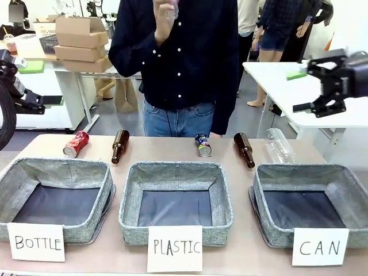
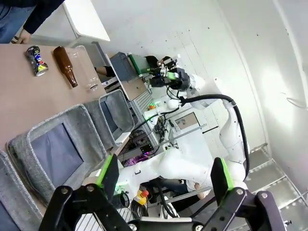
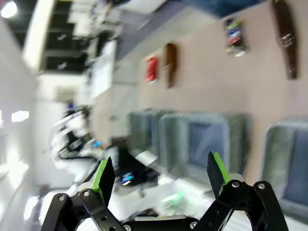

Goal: Sort the can waste into the basket.
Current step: Pick up the can waste from the table and place it in the right Fabric basket.

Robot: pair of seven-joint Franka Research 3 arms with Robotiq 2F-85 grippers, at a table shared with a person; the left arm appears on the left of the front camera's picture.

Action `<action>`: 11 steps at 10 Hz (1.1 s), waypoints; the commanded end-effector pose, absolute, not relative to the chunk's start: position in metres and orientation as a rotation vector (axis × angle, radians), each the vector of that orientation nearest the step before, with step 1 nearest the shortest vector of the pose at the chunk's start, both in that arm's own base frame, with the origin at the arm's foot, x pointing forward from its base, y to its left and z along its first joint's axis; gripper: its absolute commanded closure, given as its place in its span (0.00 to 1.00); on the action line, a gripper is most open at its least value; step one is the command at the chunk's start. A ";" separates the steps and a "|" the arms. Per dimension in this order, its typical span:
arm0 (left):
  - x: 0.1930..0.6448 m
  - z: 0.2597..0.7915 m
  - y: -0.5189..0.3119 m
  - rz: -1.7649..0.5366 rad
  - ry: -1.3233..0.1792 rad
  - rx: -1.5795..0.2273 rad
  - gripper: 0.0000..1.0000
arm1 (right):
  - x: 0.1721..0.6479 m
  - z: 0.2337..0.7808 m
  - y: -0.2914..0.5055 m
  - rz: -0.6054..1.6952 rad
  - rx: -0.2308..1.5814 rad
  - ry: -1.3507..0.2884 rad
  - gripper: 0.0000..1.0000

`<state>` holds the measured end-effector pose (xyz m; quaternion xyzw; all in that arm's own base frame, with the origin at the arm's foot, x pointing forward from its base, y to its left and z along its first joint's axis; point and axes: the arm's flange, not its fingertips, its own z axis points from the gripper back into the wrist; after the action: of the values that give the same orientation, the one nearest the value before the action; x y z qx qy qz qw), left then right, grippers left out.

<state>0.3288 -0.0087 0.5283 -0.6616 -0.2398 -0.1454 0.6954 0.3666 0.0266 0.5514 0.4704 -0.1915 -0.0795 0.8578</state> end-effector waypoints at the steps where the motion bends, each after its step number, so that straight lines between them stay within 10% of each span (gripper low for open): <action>1: 0.331 0.531 -0.010 -0.345 -0.560 -1.496 0.00 | 0.402 0.553 0.041 -0.226 0.737 -0.358 0.00; 11: 0.331 0.531 -0.010 -0.345 -0.560 -1.496 0.00 | 0.386 0.552 0.039 -0.174 0.856 -0.422 0.00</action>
<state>0.3291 -0.0094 0.5293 -0.6623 -0.2412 -0.1467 0.6940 0.3873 0.0377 0.5534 0.4138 -0.1973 -0.0795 0.8851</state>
